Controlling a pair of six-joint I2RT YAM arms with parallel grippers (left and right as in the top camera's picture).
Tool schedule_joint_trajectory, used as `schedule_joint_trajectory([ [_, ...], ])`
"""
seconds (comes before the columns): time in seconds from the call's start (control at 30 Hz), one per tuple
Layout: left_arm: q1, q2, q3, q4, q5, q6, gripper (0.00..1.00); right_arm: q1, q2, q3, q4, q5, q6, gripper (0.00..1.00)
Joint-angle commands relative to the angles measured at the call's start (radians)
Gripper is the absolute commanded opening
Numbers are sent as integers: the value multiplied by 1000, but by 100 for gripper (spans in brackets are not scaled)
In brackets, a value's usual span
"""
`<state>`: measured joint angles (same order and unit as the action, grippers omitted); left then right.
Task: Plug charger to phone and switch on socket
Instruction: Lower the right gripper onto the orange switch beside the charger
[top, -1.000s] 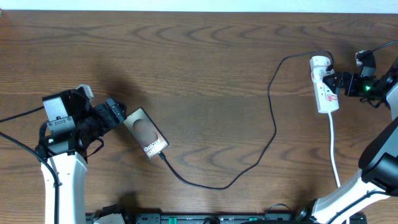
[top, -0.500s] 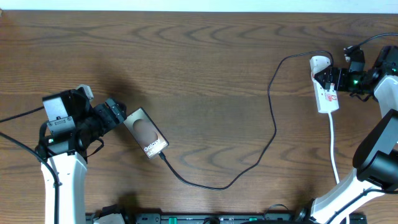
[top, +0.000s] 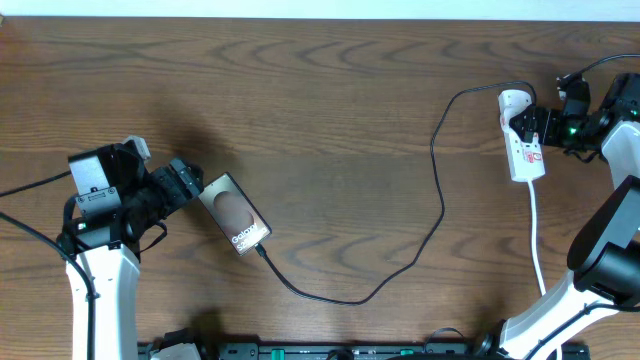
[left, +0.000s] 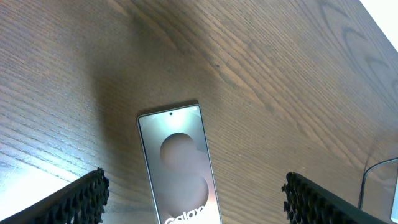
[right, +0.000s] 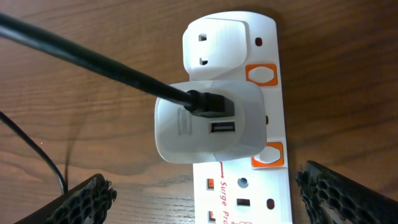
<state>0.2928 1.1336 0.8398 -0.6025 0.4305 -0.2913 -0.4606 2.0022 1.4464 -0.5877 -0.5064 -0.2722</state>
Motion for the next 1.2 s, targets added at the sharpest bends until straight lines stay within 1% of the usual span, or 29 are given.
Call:
schedule_joint_trajectory([
  [0.0, 3, 5, -5, -3, -13, 6, 89, 4, 31, 5, 1, -8, 22, 96],
  [0.43, 3, 5, -5, -3, -13, 6, 89, 18, 62, 4, 2, -24, 22, 99],
  [0.8, 3, 5, -5, -3, -13, 6, 89, 52, 65, 4, 18, -23, 22, 99],
  [1.17, 3, 5, -6, -11, -13, 6, 89, 53, 72, 4, 32, -23, 21, 99],
])
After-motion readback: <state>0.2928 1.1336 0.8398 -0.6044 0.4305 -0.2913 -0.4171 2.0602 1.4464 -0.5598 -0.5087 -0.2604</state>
